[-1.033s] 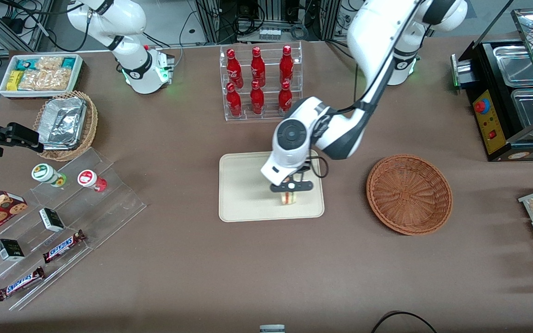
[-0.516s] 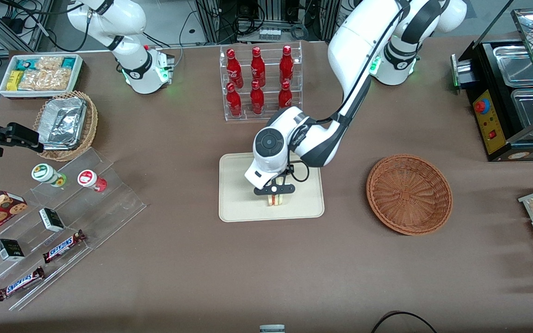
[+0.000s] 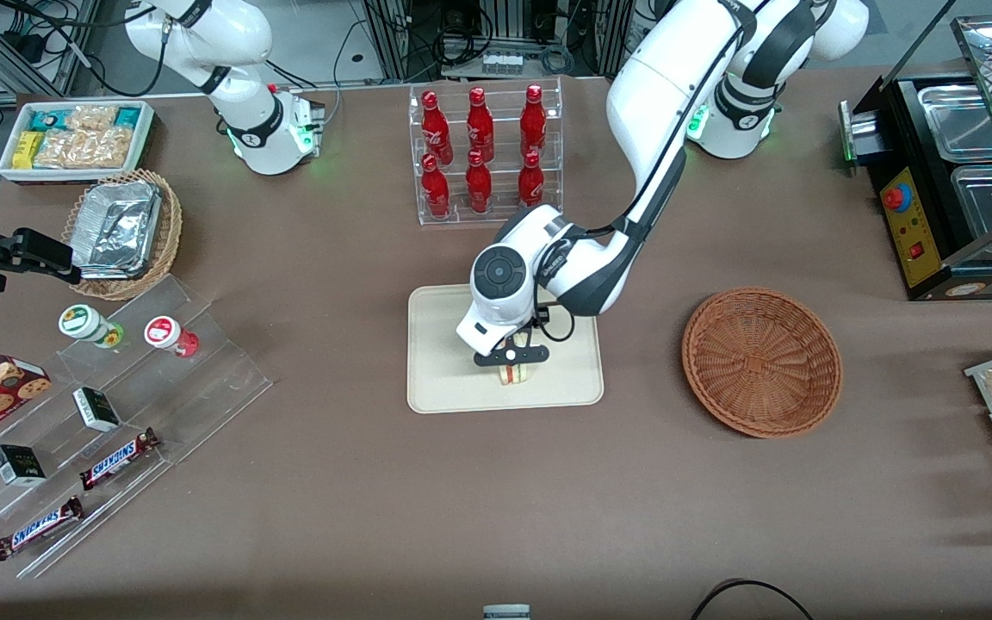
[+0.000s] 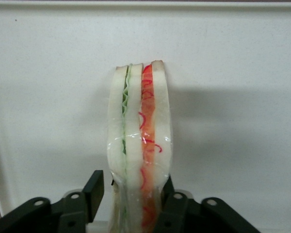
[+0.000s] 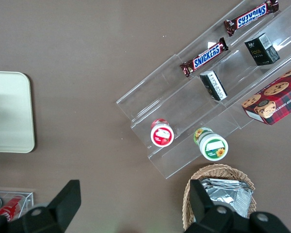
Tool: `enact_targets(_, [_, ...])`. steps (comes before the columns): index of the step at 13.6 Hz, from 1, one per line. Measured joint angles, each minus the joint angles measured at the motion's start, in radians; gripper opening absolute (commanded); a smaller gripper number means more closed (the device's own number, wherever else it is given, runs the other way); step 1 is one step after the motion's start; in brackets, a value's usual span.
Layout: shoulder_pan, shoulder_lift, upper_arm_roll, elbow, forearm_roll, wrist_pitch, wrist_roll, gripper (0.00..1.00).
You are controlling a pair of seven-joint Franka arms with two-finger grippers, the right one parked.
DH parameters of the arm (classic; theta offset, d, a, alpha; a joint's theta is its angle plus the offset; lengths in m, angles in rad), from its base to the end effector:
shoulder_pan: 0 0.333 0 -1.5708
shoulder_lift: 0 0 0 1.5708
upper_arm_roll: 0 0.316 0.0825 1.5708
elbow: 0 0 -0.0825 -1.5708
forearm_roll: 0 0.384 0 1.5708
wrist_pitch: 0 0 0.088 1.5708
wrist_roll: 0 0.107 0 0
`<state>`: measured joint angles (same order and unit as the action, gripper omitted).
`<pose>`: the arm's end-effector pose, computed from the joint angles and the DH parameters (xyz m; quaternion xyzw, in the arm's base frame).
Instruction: Place sandwich from basket to tray
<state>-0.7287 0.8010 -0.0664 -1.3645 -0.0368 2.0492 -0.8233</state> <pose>0.5123 -0.5113 0.2314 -0.9970 -0.0321 0.0687 0.0138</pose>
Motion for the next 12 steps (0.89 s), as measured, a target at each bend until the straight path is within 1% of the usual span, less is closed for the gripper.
enact_targets(3, [0.000,-0.008,0.002,0.030,0.000,-0.013,-0.005,1.00])
enact_targets(9, [0.007,-0.114,0.019,0.157,0.000,-0.247,-0.009,1.00])
enact_targets(12, [0.015,-0.187,0.045,0.169,0.000,-0.315,-0.013,1.00])
